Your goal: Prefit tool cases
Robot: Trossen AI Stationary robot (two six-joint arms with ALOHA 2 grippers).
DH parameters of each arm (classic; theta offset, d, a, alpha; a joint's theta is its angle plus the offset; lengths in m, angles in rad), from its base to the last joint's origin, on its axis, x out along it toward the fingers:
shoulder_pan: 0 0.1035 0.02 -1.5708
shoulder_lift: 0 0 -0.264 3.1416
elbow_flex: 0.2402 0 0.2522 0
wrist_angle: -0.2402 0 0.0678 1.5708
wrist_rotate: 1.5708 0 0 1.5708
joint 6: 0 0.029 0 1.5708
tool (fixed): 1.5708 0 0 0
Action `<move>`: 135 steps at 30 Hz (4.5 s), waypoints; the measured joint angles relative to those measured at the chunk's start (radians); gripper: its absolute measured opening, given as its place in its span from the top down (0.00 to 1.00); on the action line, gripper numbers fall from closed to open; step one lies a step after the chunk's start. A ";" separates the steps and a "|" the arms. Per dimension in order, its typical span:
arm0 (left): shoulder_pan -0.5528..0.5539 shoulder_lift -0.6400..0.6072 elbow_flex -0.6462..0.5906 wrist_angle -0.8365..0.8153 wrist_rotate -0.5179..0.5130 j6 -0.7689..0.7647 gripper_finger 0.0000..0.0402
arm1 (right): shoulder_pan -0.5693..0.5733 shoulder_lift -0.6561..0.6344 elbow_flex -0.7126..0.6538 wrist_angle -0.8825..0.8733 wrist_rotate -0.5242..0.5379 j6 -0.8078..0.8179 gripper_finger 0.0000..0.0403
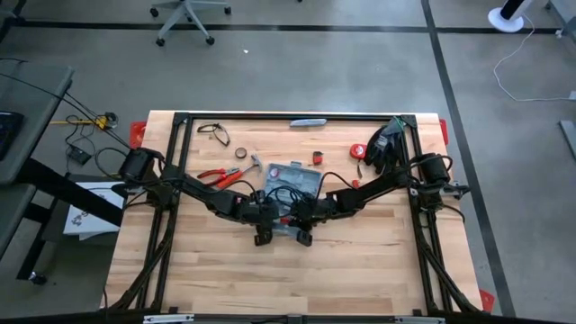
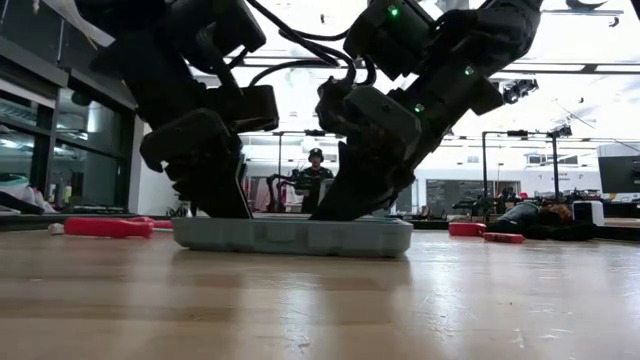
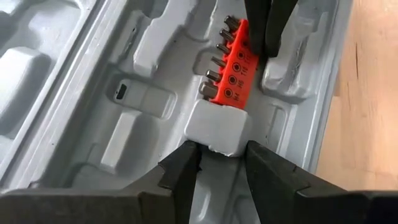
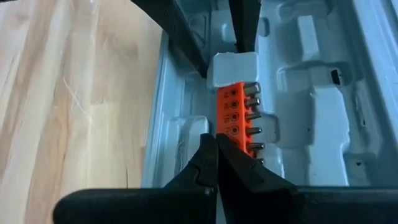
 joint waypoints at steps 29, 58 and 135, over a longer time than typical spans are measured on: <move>0.011 0.082 0.001 0.272 -0.040 -0.012 0.70 | 0.024 -0.115 -0.009 -0.005 0.206 -0.043 1.00; 0.039 0.163 0.002 0.450 -0.051 -0.011 0.70 | -0.015 -0.210 -0.005 -0.350 0.120 0.037 1.00; 0.040 0.165 0.000 0.457 -0.061 0.016 0.70 | 0.007 -0.214 -0.007 -0.461 0.189 0.054 1.00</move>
